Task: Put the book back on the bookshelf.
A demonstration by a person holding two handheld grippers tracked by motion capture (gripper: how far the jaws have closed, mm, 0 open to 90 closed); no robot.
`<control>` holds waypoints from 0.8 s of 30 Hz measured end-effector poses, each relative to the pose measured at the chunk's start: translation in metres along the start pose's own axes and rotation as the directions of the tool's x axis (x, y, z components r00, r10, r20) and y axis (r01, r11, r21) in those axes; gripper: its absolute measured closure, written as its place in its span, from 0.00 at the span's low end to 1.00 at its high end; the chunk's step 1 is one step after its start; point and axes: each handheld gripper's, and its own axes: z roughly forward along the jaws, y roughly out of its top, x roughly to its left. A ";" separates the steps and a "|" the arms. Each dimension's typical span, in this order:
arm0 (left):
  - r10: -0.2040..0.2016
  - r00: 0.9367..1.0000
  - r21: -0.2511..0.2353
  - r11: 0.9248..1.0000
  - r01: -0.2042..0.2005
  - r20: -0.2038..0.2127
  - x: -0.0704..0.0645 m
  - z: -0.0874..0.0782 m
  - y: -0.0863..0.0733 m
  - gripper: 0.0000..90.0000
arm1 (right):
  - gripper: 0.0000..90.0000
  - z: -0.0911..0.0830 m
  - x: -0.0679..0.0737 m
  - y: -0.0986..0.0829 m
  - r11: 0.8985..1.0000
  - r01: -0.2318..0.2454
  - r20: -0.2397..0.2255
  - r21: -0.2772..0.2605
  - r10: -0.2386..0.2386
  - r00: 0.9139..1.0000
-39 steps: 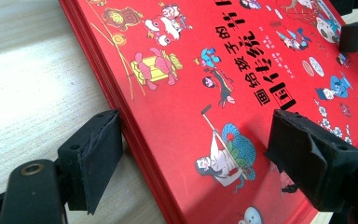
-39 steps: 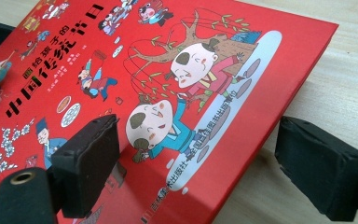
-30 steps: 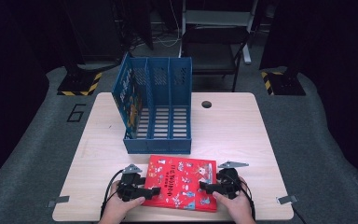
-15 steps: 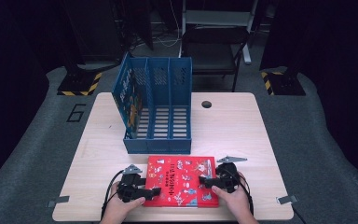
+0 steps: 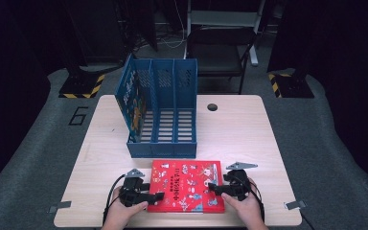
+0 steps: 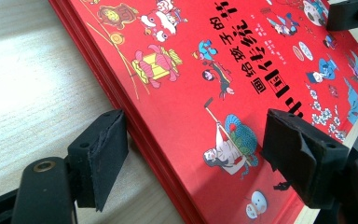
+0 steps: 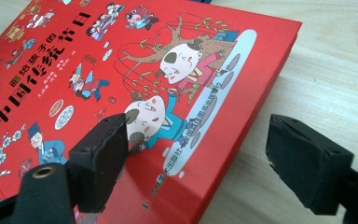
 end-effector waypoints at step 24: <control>-0.015 1.000 -0.004 1.000 0.015 0.003 0.003 -0.001 0.001 0.29 | 0.40 -0.013 0.014 -0.006 0.999 0.050 0.025 -0.016 -0.050 0.998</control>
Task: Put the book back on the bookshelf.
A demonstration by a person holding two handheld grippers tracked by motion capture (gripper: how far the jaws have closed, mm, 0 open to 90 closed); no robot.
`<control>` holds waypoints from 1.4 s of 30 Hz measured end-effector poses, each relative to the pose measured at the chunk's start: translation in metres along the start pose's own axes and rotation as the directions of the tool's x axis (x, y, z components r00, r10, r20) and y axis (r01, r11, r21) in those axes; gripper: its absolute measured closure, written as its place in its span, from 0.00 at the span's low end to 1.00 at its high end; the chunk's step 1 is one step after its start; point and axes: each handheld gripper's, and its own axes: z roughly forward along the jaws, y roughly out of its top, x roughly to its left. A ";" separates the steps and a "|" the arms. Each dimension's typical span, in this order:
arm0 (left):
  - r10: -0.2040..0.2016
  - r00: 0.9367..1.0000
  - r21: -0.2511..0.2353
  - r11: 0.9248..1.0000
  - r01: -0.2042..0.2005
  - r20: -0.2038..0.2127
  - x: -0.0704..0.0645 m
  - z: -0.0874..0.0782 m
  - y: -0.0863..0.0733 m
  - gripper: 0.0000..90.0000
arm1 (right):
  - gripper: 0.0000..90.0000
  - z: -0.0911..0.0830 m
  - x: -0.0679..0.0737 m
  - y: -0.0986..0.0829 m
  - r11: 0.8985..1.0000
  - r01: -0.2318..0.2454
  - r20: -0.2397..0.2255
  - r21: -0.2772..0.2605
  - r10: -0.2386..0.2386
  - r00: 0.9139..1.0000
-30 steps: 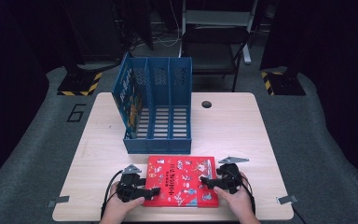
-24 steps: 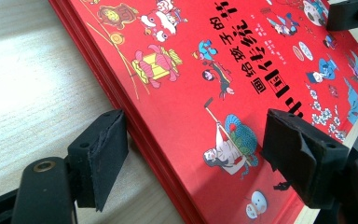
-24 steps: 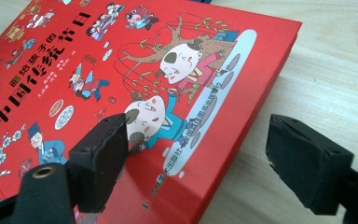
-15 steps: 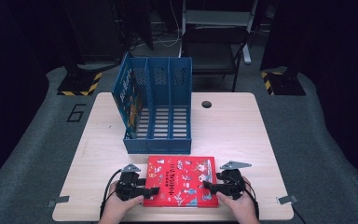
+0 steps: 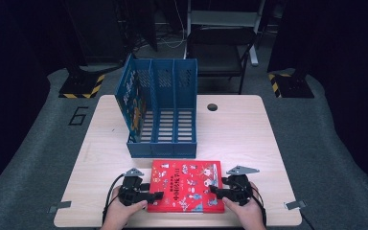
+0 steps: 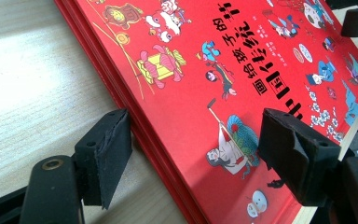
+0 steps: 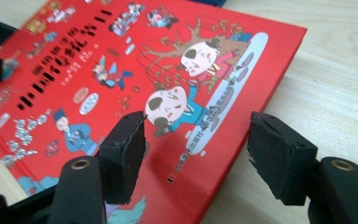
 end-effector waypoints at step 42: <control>-0.071 0.997 -0.015 0.997 0.070 -0.025 0.013 -0.013 -0.002 0.29 | 0.36 0.014 0.013 0.008 1.000 0.021 -0.059 -0.004 -0.021 0.998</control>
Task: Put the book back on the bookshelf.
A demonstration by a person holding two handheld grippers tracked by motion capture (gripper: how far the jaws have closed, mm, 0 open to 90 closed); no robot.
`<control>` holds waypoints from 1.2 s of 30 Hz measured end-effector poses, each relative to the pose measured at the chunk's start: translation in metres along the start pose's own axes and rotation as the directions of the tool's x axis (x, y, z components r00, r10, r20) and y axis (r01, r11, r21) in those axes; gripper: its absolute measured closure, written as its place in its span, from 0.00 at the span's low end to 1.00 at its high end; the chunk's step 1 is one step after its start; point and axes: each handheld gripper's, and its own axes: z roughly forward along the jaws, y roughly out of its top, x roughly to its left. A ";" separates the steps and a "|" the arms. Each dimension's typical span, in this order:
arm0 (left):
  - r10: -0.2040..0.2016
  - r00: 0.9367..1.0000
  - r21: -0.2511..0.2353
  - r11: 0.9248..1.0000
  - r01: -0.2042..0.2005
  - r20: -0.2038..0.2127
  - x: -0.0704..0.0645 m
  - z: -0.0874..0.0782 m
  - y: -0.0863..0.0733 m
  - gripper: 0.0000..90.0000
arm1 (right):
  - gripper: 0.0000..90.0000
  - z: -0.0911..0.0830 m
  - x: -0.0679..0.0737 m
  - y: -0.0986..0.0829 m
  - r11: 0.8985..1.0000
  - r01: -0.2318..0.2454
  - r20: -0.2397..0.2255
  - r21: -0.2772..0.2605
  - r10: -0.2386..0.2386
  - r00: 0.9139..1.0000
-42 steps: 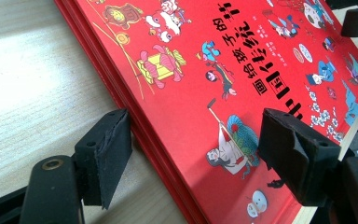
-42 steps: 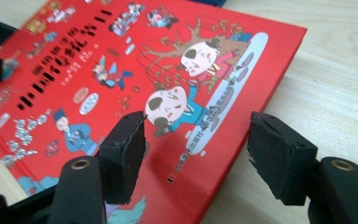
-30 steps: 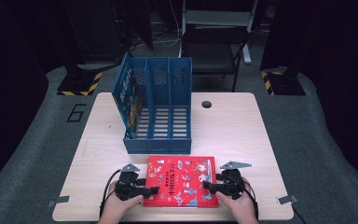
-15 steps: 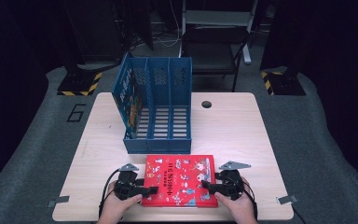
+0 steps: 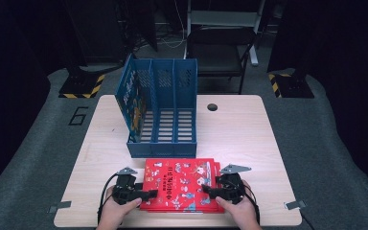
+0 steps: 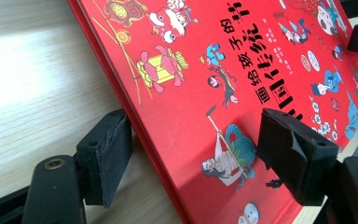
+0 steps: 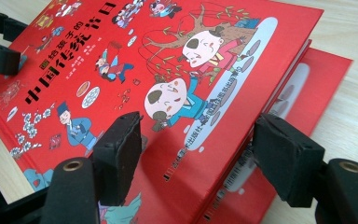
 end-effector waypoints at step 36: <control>-0.084 0.995 -0.056 0.995 0.081 -0.057 0.035 -0.023 -0.002 0.31 | 0.35 0.034 0.018 0.018 0.994 0.108 -0.074 -0.011 -0.109 0.991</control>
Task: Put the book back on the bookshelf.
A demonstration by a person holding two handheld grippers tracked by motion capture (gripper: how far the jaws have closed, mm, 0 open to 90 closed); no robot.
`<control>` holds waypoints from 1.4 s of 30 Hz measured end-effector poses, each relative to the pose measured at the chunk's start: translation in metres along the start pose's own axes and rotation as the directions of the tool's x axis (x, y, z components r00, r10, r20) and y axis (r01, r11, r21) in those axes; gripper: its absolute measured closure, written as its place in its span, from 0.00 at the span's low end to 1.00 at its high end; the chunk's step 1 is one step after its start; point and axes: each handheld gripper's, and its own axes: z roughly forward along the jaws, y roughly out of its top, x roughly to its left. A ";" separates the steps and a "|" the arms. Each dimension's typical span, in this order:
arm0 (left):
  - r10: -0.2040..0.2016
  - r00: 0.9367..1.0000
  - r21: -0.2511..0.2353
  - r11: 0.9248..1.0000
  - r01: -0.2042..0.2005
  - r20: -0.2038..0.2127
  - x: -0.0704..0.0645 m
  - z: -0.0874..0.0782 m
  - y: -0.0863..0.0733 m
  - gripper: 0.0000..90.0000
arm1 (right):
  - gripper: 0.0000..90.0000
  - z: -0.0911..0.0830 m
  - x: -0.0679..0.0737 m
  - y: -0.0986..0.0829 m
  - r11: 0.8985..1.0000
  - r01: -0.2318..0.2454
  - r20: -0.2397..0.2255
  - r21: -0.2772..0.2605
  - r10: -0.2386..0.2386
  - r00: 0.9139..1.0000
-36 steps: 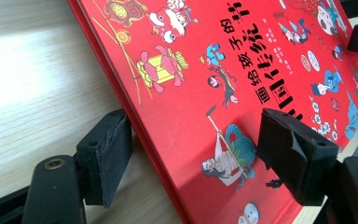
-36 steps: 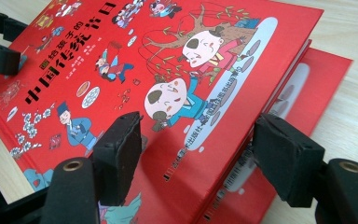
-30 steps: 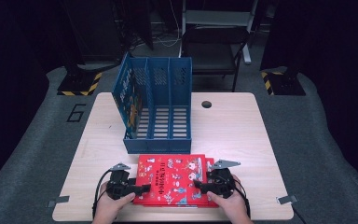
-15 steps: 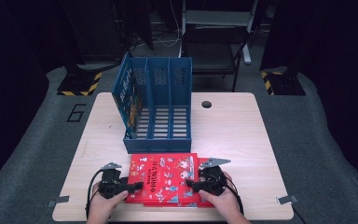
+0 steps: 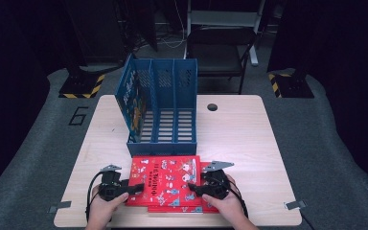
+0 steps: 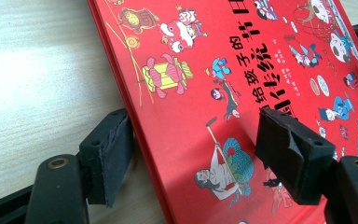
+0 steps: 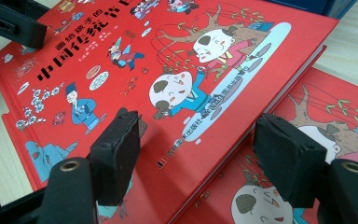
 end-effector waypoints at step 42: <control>-0.040 0.998 0.062 0.997 0.036 0.057 -0.006 -0.011 -0.024 0.30 | 0.44 -0.021 0.011 -0.018 0.998 0.021 -0.048 0.056 -0.018 0.999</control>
